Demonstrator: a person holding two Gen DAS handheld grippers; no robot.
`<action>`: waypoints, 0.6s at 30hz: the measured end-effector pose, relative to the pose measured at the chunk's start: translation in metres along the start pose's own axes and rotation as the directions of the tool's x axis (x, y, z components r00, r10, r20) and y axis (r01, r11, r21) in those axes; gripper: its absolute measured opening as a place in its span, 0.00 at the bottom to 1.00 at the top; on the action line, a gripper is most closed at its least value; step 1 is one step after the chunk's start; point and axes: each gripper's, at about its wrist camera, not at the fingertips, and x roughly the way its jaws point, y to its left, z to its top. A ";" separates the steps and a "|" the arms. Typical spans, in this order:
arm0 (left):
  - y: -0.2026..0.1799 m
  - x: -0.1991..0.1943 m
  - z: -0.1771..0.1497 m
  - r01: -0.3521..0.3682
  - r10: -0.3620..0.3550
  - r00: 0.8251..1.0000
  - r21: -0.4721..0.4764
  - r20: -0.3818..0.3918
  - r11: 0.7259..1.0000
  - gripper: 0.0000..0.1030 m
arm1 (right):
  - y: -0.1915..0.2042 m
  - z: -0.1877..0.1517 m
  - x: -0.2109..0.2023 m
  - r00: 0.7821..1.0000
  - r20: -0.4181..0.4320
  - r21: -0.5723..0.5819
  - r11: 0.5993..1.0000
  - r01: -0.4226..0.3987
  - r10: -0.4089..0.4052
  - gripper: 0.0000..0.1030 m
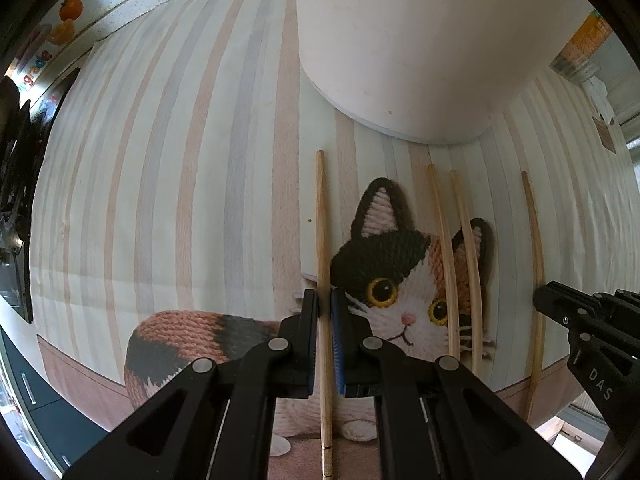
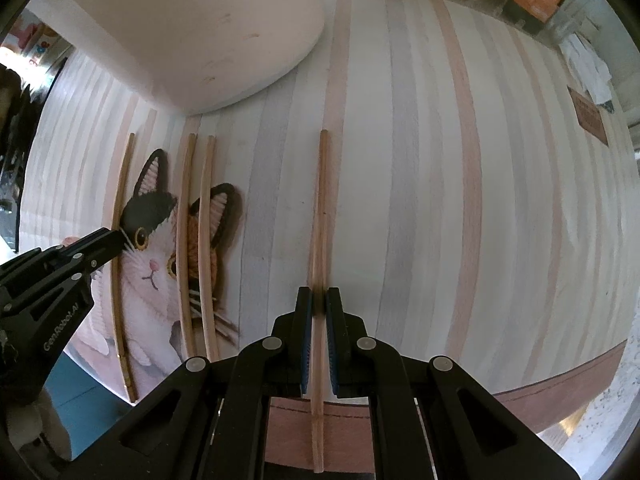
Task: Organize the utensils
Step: 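Carry the left tool's chopstick into the holder while the right tool inserts its chopstick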
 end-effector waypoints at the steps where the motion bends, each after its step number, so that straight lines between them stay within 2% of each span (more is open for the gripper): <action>1: 0.000 0.001 0.000 -0.006 0.006 1.000 -0.003 0.004 1.000 0.04 | 0.001 0.001 0.000 1.000 0.005 0.006 1.000 -0.001 0.001 0.07; 6: 0.010 -0.013 -0.001 -0.035 0.037 0.998 -0.026 0.045 0.999 0.04 | 0.000 -0.002 -0.001 0.999 0.030 0.056 0.998 -0.027 0.025 0.07; 10: 0.021 -0.042 -0.001 -0.040 0.046 0.993 -0.053 0.113 0.998 0.04 | -0.011 0.000 -0.016 0.996 0.075 0.085 0.995 -0.052 0.045 0.07; 13: 0.033 -0.067 0.000 -0.031 0.044 0.985 -0.083 0.166 0.996 0.04 | -0.015 0.004 -0.036 0.990 0.134 0.094 0.994 -0.060 0.047 0.07; 18: 0.050 -0.113 0.004 -0.018 0.053 0.963 -0.134 0.266 0.991 0.04 | -0.022 0.013 -0.078 0.967 0.250 0.103 0.992 -0.080 0.052 0.07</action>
